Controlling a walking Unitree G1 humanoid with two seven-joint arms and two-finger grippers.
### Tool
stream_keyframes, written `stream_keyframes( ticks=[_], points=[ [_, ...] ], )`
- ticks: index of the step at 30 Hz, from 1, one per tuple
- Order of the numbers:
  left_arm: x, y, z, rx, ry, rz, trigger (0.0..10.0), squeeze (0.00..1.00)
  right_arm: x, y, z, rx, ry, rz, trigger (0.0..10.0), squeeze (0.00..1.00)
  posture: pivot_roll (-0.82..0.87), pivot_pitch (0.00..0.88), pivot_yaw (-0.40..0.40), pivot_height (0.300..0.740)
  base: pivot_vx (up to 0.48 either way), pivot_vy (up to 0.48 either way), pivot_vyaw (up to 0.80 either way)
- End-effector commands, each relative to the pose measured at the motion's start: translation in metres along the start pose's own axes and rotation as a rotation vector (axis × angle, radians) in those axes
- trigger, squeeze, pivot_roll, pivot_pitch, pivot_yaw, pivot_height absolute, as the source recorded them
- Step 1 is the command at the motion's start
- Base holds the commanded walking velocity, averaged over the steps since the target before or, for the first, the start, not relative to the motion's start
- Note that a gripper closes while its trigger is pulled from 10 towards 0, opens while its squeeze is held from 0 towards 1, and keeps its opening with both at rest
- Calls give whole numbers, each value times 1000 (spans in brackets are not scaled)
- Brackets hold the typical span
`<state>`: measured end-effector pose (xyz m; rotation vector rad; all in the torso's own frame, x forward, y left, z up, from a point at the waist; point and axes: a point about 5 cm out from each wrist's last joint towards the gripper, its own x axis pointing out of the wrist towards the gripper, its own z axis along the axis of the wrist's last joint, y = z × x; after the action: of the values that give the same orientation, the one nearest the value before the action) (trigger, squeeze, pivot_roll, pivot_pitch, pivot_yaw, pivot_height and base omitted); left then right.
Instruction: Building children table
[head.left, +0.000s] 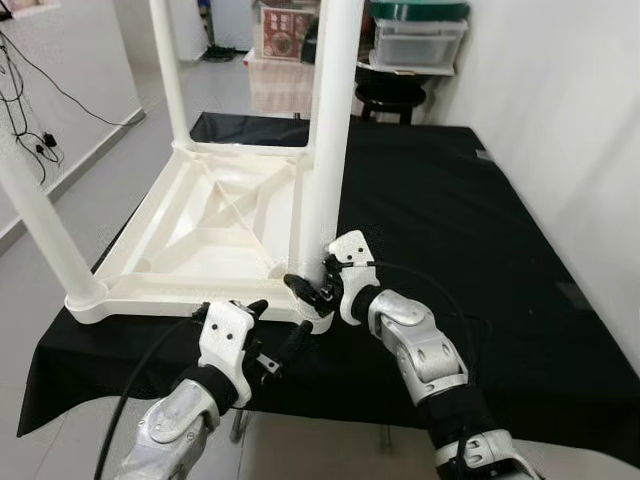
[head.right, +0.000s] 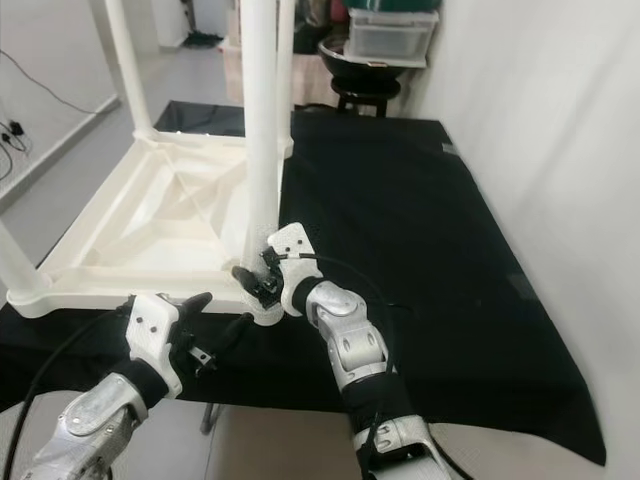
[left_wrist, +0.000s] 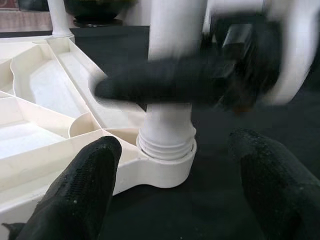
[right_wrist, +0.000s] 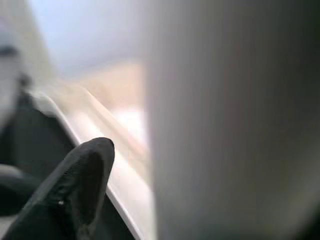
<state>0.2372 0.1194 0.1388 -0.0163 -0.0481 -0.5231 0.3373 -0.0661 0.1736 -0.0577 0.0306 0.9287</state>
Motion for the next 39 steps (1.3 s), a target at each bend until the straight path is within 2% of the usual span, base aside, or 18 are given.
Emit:
stream_keyframes(
  ticks=[1, 2, 3, 5, 10, 11, 12, 13, 24, 26, 29, 30, 32, 33, 35, 36, 37, 39],
  points=[
    [1, 0, -3, -5, 8, 3, 10000, 0, -3, 8, 17, -75, -64, 257, 10000, 0, -16, 52, -71, 740, 0, 0, 0],
    [1, 0, -3, -7, 8, 1, 10000, 0, -6, 6, 16, -112, -47, 348, 10000, 0, -14, 51, -72, 740, 0, 0, 0],
    [1, 0, -3, -7, 8, 1, 10000, 0, -6, 6, 16, -112, -47, 348, 10000, 0, -14, 51, -72, 740, 0, 0, 0],
    [2, -1, -3, -8, 6, 0, 10000, 0, -9, 0, 15, -127, -20, 444, 10000, 0, -8, 53, -75, 740, 0, 0, 0],
    [1, -2, -2, -10, 5, 3, 10000, 0, -8, -14, 21, -117, -8, 479, 10000, 0, -4, 58, -78, 740, 0, 0, 0],
    [1, -3, -2, -11, 4, 4, 10000, 0, -8, -19, 21, -109, 8, 484, 3412, 0, -1, 58, -78, 740, 0, 0, 0],
    [1, -3, -2, -11, 4, 4, 10000, 0, -8, -19, 21, -109, 8, 484, 3412, 0, -1, 58, -78, 740, 0, 0, 0],
    [0, -3, -2, -11, 5, 4, 10000, 0, -9, -23, 20, -104, 25, 481, 0, 0, 1, 60, -78, 740, 0, 0, 0],
    [-2, -4, -2, -17, 7, 2, 10000, 0, -25, -37, 16, -109, 22, 452, 0, 0, -5, 69, -70, 740, 0, 0, 0],
    [-3, -4, -1, -20, 6, 0, 10000, 0, -39, -43, 7, -144, 43, 368, 0, 0, -11, 82, -63, 740, 0, 0, 0],
    [-3, -3, -1, -20, 7, -1, 10000, 0, -42, -45, 4, -144, 53, 311, 0, 0, -12, 83, -62, 740, 0, 0, 0],
    [-4, -3, -1, -21, 8, -3, 10000, 0, -42, -43, -7, -126, 83, 187, 0, 0, -13, 85, -62, 740, 0, 0, 0],
    [-5, -2, -1, -21, 10, -8, 10000, 0, -41, -46, -31, -78, 175, -273, 0, 0, -12, 97, -59, 740, 0, 0, 0],
    [-6, -1, 0, -22, 10, -9, 10000, 0, -44, -47, -39, -49, 213, -444, 0, 0, -12, 97, -59, 740, 0, 0, 0],
    [-6, -1, 0, -22, 10, -9, 10000, 0, -44, -47, -39, -49, 213, -444, 0, 0, -12, 97, -59, 740, 0, 0, 0],
    [-6, -1, 0, -21, 11, -10, 10000, 0, -46, -34, -49, 3, 232, -473, 0, 0, -5, 101, -56, 740, 0, 0, 0],
    [-6, -1, 0, -21, 11, -10, 10000, 0, -46, -34, -49, 3, 232, -473, 0, 0, -5, 101, -56, 740, 0, 0, 0],
    [-6, -1, -1, -22, 14, -10, 10000, 0, -39, -17, -43, -48, 213, -419, 0, 0, -11, 87, -47, 740, 0, 0, 0]
  ],
)
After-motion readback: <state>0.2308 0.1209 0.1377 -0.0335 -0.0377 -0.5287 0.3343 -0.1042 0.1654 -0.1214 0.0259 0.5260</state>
